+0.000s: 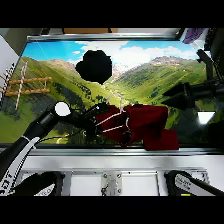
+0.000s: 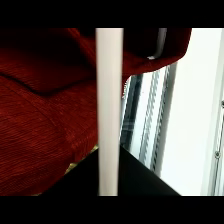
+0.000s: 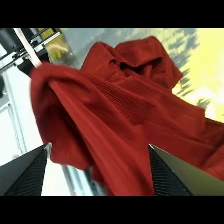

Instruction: Fold the clothes and pants, and hang the long-sleeved shirts on hangers.

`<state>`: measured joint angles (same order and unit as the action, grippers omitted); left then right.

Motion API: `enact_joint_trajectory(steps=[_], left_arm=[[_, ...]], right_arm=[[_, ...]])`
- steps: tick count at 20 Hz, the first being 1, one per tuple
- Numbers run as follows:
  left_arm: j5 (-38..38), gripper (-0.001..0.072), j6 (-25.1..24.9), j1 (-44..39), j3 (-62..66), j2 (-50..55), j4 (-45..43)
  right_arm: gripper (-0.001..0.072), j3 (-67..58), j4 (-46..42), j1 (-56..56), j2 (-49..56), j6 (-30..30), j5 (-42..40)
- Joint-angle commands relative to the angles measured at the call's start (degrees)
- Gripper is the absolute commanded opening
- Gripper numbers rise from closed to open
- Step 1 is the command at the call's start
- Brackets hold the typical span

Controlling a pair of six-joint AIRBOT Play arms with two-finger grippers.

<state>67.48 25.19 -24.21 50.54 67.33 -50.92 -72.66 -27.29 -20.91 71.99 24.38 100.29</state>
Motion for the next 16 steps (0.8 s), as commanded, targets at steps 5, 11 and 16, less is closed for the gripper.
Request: enact_joint_trajectory(steps=[5,11,16], left_arm=[[0.15,0.0018,-0.11,0.02,0.04,0.02,-0.02],[0.02,0.0018,-0.11,0.02,0.04,0.02,-0.02],[0.02,0.0018,-0.11,0.02,0.04,0.02,-0.02]], right_arm=[[0.0680,8.83,3.89,-8.13,9.40,-30.38,5.33],[0.0680,10.82,4.00,-5.18,13.44,-35.65,5.16],[0.0680,10.82,3.98,1.62,16.79,-36.65,5.18]])
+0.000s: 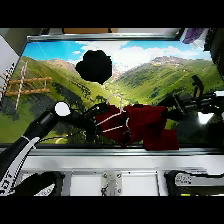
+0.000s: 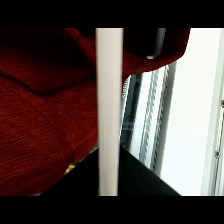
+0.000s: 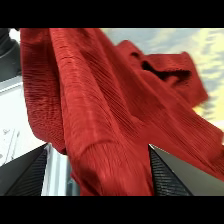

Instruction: Fold the clothes and pants, and hang the long-sleeved shirts on hangers.

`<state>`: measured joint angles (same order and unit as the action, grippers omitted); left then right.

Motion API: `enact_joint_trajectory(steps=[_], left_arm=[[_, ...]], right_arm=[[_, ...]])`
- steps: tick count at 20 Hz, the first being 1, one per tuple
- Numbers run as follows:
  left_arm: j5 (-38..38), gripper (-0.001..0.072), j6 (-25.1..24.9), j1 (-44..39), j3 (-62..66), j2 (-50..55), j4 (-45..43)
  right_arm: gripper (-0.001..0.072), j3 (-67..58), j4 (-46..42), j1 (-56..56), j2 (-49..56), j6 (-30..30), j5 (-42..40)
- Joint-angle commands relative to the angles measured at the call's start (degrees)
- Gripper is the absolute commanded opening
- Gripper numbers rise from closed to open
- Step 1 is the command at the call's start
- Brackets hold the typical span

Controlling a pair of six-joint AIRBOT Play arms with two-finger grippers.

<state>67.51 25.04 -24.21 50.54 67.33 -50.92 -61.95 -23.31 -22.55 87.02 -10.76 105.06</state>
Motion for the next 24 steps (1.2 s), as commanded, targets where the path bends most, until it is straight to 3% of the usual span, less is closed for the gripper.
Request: enact_joint_trajectory(steps=[1,24], left_arm=[[0.00,0.0018,0.04,0.02,0.04,0.02,-0.02],[0.00,0.0018,0.04,0.02,0.04,0.02,-0.07]], right_arm=[[0.0680,0.11,-0.02,4.37,2.25,-1.51,0.39],[0.0680,0.11,0.22,6.93,3.78,-1.27,0.39]])
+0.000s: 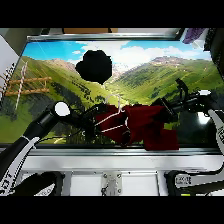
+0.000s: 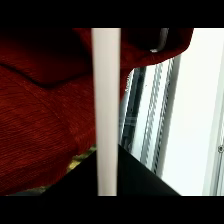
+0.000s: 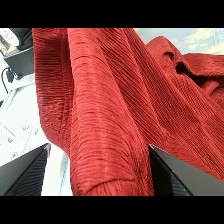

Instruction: Fold the clothes and pants, and hang the long-sleeved shirts on hangers.

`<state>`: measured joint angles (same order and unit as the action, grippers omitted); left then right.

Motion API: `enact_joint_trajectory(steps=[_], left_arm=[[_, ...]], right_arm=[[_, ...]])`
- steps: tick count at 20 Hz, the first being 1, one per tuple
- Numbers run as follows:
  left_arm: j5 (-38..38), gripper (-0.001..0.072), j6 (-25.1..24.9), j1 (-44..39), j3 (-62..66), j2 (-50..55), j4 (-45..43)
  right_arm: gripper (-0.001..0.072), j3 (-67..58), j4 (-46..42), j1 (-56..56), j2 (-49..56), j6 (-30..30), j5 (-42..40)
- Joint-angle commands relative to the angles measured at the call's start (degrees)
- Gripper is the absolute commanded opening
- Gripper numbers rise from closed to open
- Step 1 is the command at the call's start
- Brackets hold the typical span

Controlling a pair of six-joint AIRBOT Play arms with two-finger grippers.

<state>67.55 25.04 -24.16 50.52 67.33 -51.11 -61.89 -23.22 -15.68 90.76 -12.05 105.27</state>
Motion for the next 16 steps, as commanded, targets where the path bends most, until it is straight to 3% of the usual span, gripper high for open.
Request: enact_joint_trajectory(steps=[1,4,5,6,7,16], left_arm=[[-0.04,0.0018,0.04,-0.02,0.07,0.02,0.13],[-0.04,0.0018,0.04,-0.02,0.07,0.02,0.13],[-0.04,0.0018,0.04,-0.02,0.07,0.02,0.13],[-0.07,0.0019,0.04,-0.02,0.07,0.02,0.13],[-0.07,0.0018,0.04,-0.02,0.07,0.02,0.13],[-0.11,0.0018,0.02,-0.02,0.07,0.02,-0.48]], right_arm=[[0.0680,0.04,0.13,0.07,0.04,0.00,0.17],[0.0660,0.04,0.13,0.07,0.04,0.02,-0.04],[0.0467,0.04,0.11,0.04,0.04,0.02,0.02],[0.0157,0.04,0.11,0.04,0.04,0.02,0.02],[0.0024,0.04,0.13,0.04,0.04,-0.07,-0.02],[0.0020,0.04,0.11,0.07,0.04,0.02,0.20]])
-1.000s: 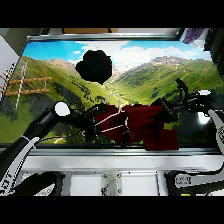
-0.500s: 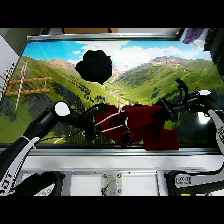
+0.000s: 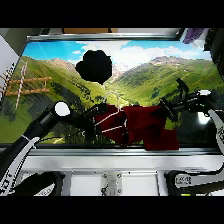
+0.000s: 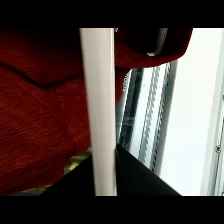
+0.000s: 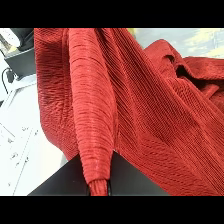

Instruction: Fold the clothes and pants, and hang the long-sleeved shirts on hangers.

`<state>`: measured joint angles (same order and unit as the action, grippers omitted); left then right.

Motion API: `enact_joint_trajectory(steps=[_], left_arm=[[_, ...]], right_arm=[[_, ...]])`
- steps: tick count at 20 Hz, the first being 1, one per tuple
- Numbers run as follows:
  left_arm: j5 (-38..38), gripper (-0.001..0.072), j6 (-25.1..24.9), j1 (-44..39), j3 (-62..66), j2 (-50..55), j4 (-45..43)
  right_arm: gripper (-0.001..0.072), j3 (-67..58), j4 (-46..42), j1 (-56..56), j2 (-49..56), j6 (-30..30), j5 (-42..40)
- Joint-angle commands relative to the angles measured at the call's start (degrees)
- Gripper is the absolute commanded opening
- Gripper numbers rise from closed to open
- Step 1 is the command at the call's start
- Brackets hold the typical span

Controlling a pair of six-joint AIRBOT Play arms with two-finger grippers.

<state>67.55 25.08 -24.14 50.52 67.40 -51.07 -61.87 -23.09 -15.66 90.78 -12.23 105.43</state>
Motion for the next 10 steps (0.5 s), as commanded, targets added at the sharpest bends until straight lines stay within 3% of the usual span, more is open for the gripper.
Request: enact_joint_trajectory(steps=[1,2,3,4,10], left_arm=[[-0.09,0.0018,0.00,-0.02,0.07,-0.07,-0.55],[-0.07,0.0020,0.00,-0.02,0.07,-0.04,-0.52],[-0.04,0.0150,0.07,-0.04,0.07,-0.07,-0.50],[-0.37,0.0395,1.88,-0.02,0.07,-0.07,-0.50],[0.13,0.0420,11.45,0.09,0.09,-0.09,-0.46]], right_arm=[[0.0020,0.02,-0.02,0.04,0.02,0.17,0.02],[0.0019,0.02,-0.02,0.04,0.02,0.17,0.00],[0.0019,0.02,-0.02,0.04,0.02,0.17,-0.07],[0.0019,0.02,-0.02,0.02,0.02,0.17,-0.22],[0.0017,0.02,-0.02,0.02,0.02,0.17,-0.63]])
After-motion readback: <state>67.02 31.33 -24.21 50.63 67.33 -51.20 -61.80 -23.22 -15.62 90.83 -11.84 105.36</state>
